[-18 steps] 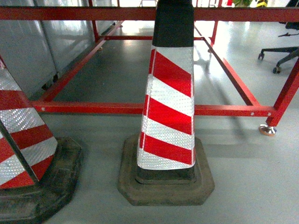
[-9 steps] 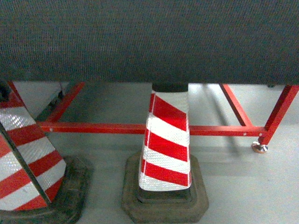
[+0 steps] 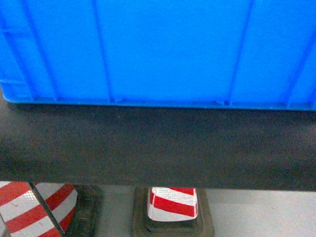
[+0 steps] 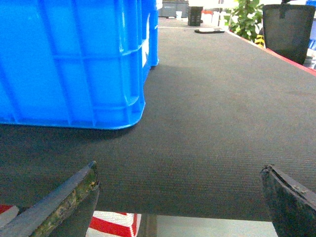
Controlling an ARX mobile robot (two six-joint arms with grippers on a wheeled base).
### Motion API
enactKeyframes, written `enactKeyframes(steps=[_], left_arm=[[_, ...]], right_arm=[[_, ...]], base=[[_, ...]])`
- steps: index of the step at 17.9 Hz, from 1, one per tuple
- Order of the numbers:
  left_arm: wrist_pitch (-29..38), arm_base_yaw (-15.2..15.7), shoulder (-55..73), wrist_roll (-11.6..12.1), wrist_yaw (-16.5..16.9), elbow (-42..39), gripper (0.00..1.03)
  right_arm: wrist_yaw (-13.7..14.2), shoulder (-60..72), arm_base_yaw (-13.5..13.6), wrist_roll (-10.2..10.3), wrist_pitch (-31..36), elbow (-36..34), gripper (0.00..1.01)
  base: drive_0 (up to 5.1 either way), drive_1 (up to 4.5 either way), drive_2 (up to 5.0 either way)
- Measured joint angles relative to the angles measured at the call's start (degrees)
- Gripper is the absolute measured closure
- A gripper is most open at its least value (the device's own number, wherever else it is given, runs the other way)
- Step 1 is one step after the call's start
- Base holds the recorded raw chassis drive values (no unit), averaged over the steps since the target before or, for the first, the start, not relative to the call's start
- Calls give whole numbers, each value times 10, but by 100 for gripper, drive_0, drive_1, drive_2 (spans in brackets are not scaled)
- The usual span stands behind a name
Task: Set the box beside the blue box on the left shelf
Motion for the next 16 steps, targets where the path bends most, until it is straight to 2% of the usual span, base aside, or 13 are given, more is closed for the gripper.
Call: enactKeyframes(steps=[16], left_arm=[[2, 0, 0, 0, 0, 0, 5]], right_arm=[[1, 0, 0, 0, 1, 0, 3]], base=[[0, 0, 0]])
